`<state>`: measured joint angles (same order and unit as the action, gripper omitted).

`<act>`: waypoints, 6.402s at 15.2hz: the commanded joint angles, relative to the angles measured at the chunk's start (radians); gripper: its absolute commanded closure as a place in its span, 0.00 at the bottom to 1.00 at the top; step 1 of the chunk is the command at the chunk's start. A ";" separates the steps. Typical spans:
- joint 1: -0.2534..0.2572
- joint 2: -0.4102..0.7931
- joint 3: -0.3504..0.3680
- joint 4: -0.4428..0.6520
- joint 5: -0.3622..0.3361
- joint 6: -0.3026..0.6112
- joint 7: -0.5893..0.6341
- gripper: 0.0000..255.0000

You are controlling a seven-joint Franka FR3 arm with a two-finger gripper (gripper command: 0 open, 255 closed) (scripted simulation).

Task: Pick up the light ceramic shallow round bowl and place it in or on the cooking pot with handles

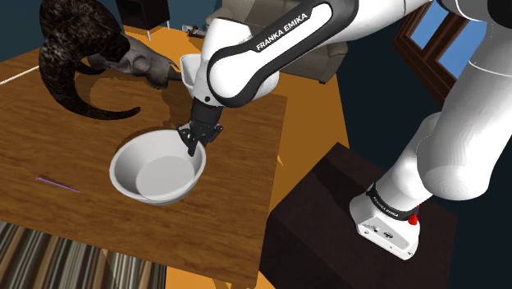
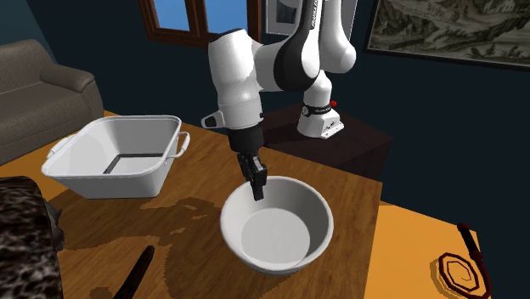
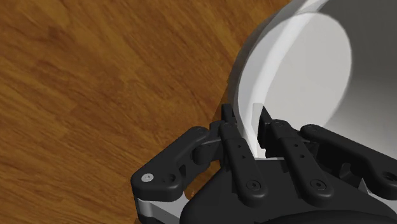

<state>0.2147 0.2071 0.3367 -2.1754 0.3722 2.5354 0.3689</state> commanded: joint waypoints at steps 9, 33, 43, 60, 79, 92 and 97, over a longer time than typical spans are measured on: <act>-0.003 -0.037 -0.001 0.013 -0.004 -0.048 0.014 1.00; -0.019 -0.195 -0.013 0.162 -0.030 -0.346 0.094 1.00; -0.025 -0.225 -0.018 0.257 -0.043 -0.468 0.127 1.00; -0.217 -0.051 -0.197 0.522 -0.048 -0.671 -0.199 1.00; -0.405 0.466 -0.284 1.314 -0.067 -1.027 -0.381 1.00; -0.400 0.408 -0.288 1.046 -0.059 -0.826 -0.443 1.00; -0.400 0.407 -0.289 1.023 -0.058 -0.805 -0.449 1.00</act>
<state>-0.1850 0.6151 0.0480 -1.1512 0.3140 1.7290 -0.0800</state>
